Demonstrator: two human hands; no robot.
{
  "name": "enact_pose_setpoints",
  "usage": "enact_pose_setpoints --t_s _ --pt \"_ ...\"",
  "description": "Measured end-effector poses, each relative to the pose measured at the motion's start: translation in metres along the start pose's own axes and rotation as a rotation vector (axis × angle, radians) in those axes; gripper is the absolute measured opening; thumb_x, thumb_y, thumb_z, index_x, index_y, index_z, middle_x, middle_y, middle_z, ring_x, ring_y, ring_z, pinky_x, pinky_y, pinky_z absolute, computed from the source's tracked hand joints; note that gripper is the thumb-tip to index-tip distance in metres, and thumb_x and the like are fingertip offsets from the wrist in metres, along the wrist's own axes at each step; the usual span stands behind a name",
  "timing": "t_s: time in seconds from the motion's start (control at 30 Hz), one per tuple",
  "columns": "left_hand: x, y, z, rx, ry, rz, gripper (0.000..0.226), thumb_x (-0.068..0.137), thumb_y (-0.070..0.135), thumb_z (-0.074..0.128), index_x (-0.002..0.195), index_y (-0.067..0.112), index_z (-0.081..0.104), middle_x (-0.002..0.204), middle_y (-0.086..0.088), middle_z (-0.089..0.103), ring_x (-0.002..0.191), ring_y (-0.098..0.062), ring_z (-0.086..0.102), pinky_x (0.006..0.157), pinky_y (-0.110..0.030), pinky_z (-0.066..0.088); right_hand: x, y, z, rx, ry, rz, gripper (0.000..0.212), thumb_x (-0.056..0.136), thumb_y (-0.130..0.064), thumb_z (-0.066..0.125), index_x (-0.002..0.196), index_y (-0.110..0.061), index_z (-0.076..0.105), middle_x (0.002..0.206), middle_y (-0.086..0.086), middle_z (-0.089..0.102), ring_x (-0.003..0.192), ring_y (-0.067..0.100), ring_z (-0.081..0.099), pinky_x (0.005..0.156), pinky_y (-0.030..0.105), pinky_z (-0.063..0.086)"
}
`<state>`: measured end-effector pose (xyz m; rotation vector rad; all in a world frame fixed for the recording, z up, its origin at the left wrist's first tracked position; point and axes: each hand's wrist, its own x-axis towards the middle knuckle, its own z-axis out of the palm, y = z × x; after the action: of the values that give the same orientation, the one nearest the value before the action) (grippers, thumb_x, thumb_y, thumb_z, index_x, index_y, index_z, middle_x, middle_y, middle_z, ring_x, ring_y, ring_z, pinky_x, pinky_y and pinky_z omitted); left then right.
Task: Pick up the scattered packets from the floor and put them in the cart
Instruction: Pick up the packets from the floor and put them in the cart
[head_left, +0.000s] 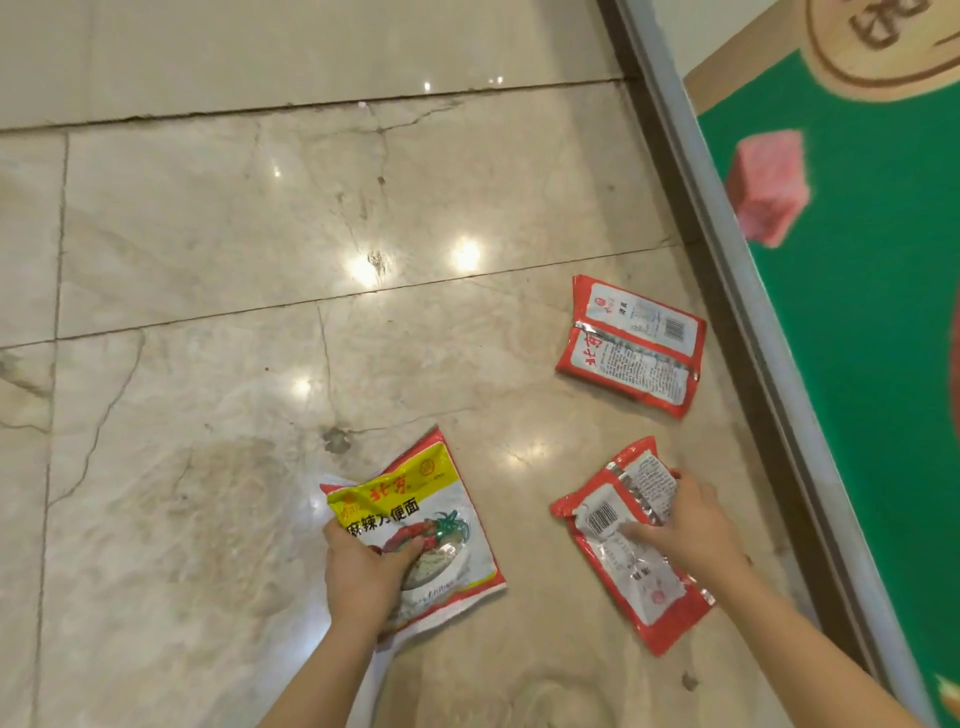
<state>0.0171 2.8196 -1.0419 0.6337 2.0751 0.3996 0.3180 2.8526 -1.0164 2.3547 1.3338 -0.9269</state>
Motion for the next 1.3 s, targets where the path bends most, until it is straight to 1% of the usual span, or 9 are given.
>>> enact_pose_setpoints --t_s 0.07,0.17,0.37,0.53,0.63,0.83,1.07,1.23,1.3 --pt "0.0 0.007 0.0 -0.01 -0.018 0.002 0.059 0.069 0.021 0.082 0.099 0.011 0.033 0.082 -0.008 0.053 0.076 -0.026 0.05 0.063 -0.032 0.035 0.0 -0.006 -0.001 0.108 0.021 0.03 0.089 0.065 -0.047 0.08 0.134 -0.012 0.034 0.13 0.011 0.051 0.116 0.03 0.053 0.09 0.038 0.044" --pt "-0.001 0.017 0.0 -0.047 -0.022 0.048 0.056 0.07 0.018 0.081 0.1 0.011 0.035 0.096 -0.008 0.054 0.082 -0.023 0.05 0.064 -0.03 0.034 0.0 -0.015 -0.007 0.256 0.011 0.079 0.066 0.07 -0.035 0.08 0.12 -0.01 0.045 0.112 0.007 0.063 0.101 0.028 0.061 0.078 0.033 0.047" --pt "-0.005 0.034 -0.021 -0.324 -0.115 -0.023 0.049 0.068 0.018 0.081 0.101 0.015 0.045 0.097 -0.009 0.062 0.088 -0.028 0.062 0.082 -0.043 0.052 -0.019 -0.041 -0.04 0.534 -0.056 0.007 0.013 0.082 -0.026 0.071 0.09 -0.025 0.062 0.101 0.005 0.071 0.092 0.023 0.067 0.088 0.04 0.052" --pt "-0.047 0.088 -0.072 -0.659 -0.171 -0.023 0.031 0.082 0.002 0.067 0.107 0.004 0.051 0.102 -0.018 0.067 0.08 -0.025 0.07 0.069 -0.037 0.058 -0.066 -0.079 -0.106 0.719 -0.036 -0.092 0.019 0.087 -0.022 0.064 0.106 -0.023 0.059 0.107 0.003 0.069 0.094 0.024 0.067 0.089 0.046 0.052" --pt "-0.093 0.135 -0.117 -0.736 -0.163 0.064 0.027 0.08 0.001 0.068 0.102 0.008 0.055 0.09 -0.01 0.069 0.068 -0.017 0.07 0.054 -0.026 0.056 -0.112 -0.103 -0.159 0.81 -0.038 -0.151 0.016 0.088 -0.019 0.063 0.095 -0.033 0.057 0.105 0.002 0.069 0.095 0.024 0.067 0.09 0.048 0.052" --pt "-0.198 0.212 -0.233 -0.783 -0.165 0.135 0.034 0.082 0.005 0.067 0.115 0.004 0.056 0.108 -0.017 0.069 0.093 -0.031 0.069 0.081 -0.044 0.056 -0.236 -0.153 -0.269 0.934 -0.011 -0.23 0.024 0.087 -0.013 0.063 0.105 -0.027 0.055 0.105 0.001 0.068 0.095 0.024 0.067 0.091 0.05 0.051" --pt "-0.342 0.279 -0.396 -0.871 -0.09 0.239 0.022 0.085 -0.01 0.052 0.096 0.008 0.054 0.09 -0.012 0.068 0.064 -0.016 0.07 0.051 -0.027 0.056 -0.401 -0.214 -0.395 0.978 -0.055 -0.374 0.03 0.086 -0.016 0.063 0.113 -0.02 0.053 0.109 0.006 0.067 0.098 0.026 0.066 0.091 0.05 0.052" --pt "-0.424 0.309 -0.502 -0.967 0.025 0.303 0.024 0.085 0.002 0.061 0.109 0.002 0.059 0.105 -0.02 0.069 0.092 -0.035 0.068 0.084 -0.049 0.054 -0.5 -0.261 -0.464 0.944 -0.082 -0.544 0.029 0.083 -0.017 0.066 0.107 -0.025 0.051 0.105 0.002 0.067 0.094 0.026 0.067 0.087 0.051 0.053" --pt "-0.452 0.318 -0.537 -0.999 0.1 0.347 0.024 0.086 0.005 0.061 0.11 0.003 0.06 0.106 -0.018 0.069 0.095 -0.036 0.067 0.088 -0.049 0.052 -0.536 -0.281 -0.488 0.944 -0.127 -0.629 0.028 0.085 -0.013 0.064 0.103 -0.027 0.048 0.102 0.002 0.066 0.091 0.026 0.068 0.085 0.05 0.054"
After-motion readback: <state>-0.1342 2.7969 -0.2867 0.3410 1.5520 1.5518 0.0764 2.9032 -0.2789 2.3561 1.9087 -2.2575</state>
